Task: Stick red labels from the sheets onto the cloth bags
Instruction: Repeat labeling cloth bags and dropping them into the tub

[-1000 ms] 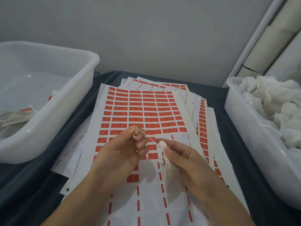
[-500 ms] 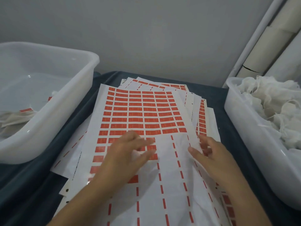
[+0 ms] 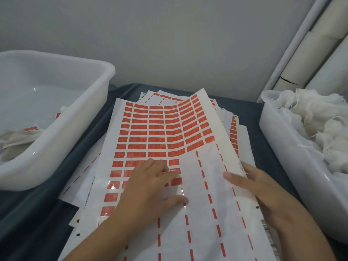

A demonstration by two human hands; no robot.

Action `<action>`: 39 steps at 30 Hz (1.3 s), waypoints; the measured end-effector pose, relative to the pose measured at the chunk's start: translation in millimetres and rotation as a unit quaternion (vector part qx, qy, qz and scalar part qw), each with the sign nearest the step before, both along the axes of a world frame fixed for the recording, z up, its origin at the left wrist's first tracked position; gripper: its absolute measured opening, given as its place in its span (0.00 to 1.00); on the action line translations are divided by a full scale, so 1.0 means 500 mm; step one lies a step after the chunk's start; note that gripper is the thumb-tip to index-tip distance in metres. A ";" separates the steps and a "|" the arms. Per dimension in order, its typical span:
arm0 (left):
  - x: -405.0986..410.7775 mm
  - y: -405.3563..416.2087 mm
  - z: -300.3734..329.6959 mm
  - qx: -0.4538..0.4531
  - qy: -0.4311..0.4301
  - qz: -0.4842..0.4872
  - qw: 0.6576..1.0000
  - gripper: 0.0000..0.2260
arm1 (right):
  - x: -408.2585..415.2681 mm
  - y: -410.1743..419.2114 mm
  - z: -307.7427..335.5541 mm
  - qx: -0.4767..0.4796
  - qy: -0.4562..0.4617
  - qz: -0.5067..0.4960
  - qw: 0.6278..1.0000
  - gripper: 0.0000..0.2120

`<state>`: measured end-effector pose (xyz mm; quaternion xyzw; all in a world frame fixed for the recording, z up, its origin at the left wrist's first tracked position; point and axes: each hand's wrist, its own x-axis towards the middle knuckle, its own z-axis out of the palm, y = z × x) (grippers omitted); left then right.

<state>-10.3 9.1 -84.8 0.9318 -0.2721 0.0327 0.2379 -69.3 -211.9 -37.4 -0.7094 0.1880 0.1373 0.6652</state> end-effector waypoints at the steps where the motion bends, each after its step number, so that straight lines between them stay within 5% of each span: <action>1: 0.001 0.001 0.002 -0.002 0.002 -0.003 1.000 0.27 | 0.001 0.005 -0.006 -0.024 0.008 0.023 0.999 0.30; 4: 0.003 0.001 0.005 0.004 0.004 -0.001 1.000 0.26 | 0.007 0.020 -0.029 -0.110 0.019 0.015 0.994 0.23; 9: -0.007 -0.001 0.016 -0.026 0.026 0.018 0.999 0.25 | 0.030 0.041 -0.047 -0.098 0.046 -0.069 0.992 0.09; 14: -0.019 -0.005 0.020 -0.072 0.043 0.000 0.996 0.21 | 0.031 0.067 -0.048 -0.092 0.017 -0.022 0.995 0.28; 21: -0.012 -0.002 0.013 -0.101 -0.041 -0.037 0.993 0.19 | 0.023 0.059 -0.064 -0.049 0.021 -0.020 0.998 0.15; 31: -0.019 -0.007 0.023 -0.130 -0.049 -0.048 0.989 0.10 | 0.018 0.076 -0.062 -0.004 -0.058 -0.041 0.997 0.18; 39: -0.005 0.000 0.032 -0.175 0.002 -0.071 0.982 0.16 | 0.014 0.085 -0.059 -0.032 -0.099 -0.045 0.994 0.17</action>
